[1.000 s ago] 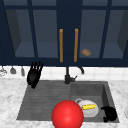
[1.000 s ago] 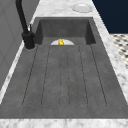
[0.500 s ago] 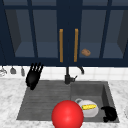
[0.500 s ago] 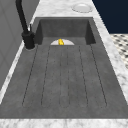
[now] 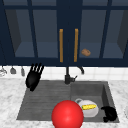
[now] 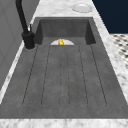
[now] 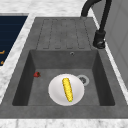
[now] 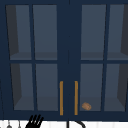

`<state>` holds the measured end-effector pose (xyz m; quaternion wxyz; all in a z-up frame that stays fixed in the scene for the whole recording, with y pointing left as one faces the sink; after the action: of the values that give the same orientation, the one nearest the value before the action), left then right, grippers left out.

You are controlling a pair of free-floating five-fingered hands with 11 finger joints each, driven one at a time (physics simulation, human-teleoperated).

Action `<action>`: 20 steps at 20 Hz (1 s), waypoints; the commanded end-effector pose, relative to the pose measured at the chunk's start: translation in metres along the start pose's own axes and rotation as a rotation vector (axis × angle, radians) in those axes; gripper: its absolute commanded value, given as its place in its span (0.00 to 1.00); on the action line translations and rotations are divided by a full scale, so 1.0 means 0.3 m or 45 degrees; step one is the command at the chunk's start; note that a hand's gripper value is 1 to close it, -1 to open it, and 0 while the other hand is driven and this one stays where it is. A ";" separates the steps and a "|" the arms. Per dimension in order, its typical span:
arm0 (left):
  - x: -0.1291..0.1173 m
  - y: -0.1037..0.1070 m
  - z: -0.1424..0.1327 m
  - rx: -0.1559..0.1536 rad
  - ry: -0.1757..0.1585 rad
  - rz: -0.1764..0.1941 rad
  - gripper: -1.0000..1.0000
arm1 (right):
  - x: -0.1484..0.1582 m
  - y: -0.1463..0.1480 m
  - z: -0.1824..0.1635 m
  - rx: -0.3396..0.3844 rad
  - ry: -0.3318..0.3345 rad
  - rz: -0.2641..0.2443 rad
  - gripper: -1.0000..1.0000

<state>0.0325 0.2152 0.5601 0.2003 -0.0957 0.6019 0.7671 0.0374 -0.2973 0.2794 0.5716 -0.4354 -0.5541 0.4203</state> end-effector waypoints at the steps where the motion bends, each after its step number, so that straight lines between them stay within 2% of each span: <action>1: 0.009 0.017 -0.045 -0.144 -0.067 0.013 0.00 | 0.000 0.000 0.000 0.000 0.000 0.000 0.50; 4: -0.001 0.019 -0.085 -0.136 -0.056 -0.011 0.00 | 0.000 0.000 0.000 0.000 0.000 0.000 0.50; 6: -0.007 0.026 -0.112 -0.135 -0.056 -0.008 0.00 | 0.000 0.000 0.000 0.000 0.000 0.000 0.50; 7: -0.009 0.030 -0.117 -0.112 -0.073 -0.008 0.00 | 0.000 0.000 0.000 0.000 0.000 0.000 0.50; 9: -0.011 0.031 -0.123 -0.100 -0.107 -0.010 0.00 | 0.000 0.000 0.000 0.000 0.000 0.000 0.50; 13: 0.000 0.043 -0.114 -0.112 -0.193 -0.022 0.00 | 0.000 0.000 0.000 0.000 0.000 0.000 0.50; 20: 0.015 0.067 -0.108 -0.122 -0.259 -0.022 0.00 | 0.000 0.000 0.000 0.000 0.000 0.000 0.50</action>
<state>0.0199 0.1797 0.5650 0.2272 -0.0624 0.5814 0.7788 0.0374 -0.2973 0.2794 0.5716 -0.4354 -0.5541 0.4203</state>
